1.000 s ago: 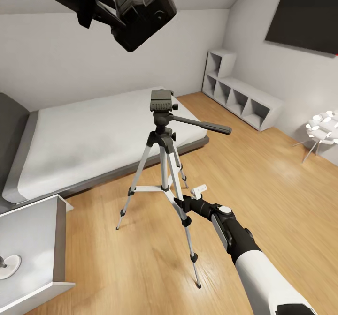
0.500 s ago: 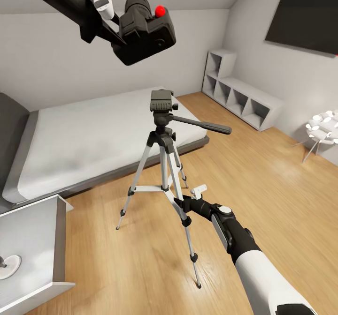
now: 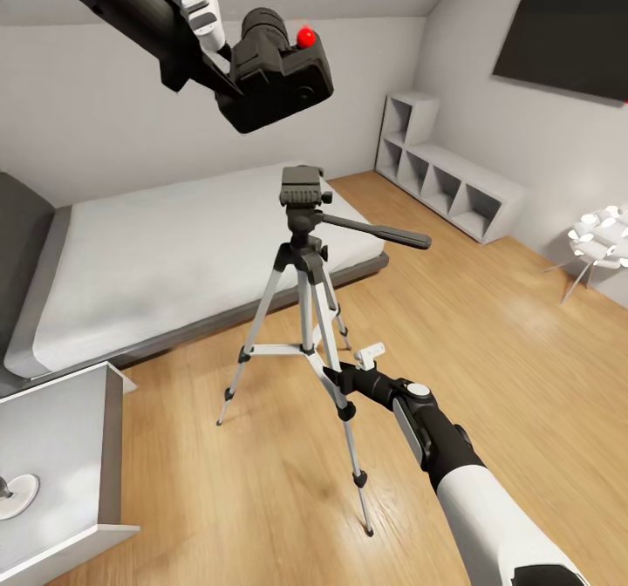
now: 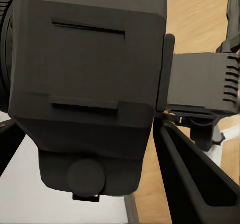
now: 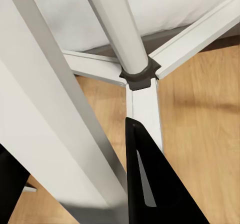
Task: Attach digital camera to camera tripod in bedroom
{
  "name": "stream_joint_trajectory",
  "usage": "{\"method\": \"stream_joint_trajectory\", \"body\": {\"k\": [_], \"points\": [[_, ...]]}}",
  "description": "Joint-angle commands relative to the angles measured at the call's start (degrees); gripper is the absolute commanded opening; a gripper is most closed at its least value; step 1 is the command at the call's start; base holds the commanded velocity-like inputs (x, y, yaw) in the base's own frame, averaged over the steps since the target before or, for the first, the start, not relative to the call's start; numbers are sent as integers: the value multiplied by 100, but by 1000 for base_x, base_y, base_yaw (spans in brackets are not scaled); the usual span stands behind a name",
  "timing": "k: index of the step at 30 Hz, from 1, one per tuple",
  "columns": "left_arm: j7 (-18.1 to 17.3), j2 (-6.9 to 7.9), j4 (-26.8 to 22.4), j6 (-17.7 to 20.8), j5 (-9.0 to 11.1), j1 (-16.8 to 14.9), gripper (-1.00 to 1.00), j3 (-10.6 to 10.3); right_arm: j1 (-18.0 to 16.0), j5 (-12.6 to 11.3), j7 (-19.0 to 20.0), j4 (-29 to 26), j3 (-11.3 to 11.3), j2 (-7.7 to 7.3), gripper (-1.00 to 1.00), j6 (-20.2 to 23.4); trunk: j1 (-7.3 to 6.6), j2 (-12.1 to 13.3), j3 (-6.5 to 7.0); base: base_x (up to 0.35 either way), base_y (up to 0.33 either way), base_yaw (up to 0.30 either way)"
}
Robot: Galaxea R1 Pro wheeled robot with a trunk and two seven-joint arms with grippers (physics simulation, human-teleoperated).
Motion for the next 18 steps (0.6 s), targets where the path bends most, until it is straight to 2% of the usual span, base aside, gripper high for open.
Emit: {"method": "stream_joint_trajectory", "body": {"k": [1,10,18], "points": [[-42,2,-34,27,-66,-9,-100,24,-4,74,33,-3,-3,6,-100,31,3,-10,-10,0,0,0],[114,-6,-3,-100,-169,-8,-100,308,-5,37,47,4,10,-4,-100,46,3,-10,-10,0,0,0],[140,-15,0,-208,-190,-8,-100,327,-5,40,47,5,12,-5,-100,39,3,-10,-10,0,0,0]]}}
